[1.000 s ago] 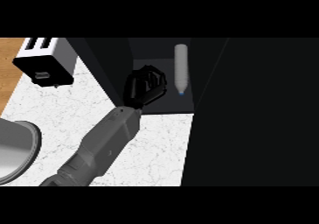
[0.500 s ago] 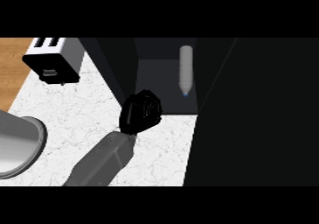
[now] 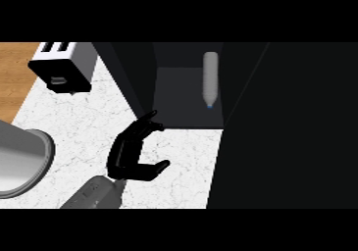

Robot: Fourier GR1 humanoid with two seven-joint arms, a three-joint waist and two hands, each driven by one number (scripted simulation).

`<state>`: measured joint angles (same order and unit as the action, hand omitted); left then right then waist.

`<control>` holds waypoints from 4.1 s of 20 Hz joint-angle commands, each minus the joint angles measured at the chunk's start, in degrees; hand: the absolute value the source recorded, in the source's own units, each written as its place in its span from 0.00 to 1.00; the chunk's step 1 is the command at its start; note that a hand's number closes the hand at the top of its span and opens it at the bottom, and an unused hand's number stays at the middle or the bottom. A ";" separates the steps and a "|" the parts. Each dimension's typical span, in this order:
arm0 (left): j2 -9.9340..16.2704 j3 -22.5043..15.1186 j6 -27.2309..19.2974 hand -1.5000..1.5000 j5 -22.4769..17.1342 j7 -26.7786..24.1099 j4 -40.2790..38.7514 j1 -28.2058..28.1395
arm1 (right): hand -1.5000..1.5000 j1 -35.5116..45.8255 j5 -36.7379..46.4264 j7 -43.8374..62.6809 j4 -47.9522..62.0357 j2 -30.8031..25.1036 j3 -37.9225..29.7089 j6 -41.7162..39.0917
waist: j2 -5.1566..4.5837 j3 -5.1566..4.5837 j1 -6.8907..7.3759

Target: Pick up the bottled water, place it into the cabinet and close the cabinet

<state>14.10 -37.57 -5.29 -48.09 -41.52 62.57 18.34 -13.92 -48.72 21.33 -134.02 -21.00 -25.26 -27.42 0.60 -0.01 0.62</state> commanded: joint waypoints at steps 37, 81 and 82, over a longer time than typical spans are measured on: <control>38.86 13.83 6.81 0.00 -2.68 -4.70 37.85 -38.00 | 1.00 41.04 30.96 12.75 6.27 16.52 63.36 37.67 | 0.69 -0.41 1.99; 41.44 31.87 8.72 0.00 -6.24 5.10 53.41 -49.21 | 1.00 71.03 18.27 -11.26 69.10 12.51 43.77 29.88 | -0.79 0.03 0.43; 40.93 30.85 9.70 0.00 -5.74 5.14 52.07 -48.92 | 1.00 71.95 19.22 -11.30 69.56 14.06 44.32 31.40 | -0.81 -0.02 0.32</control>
<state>55.29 -6.90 3.57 -53.50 -37.27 114.72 -31.30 54.99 -32.18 11.11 -70.23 -3.35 24.91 0.07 1.05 -0.62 1.77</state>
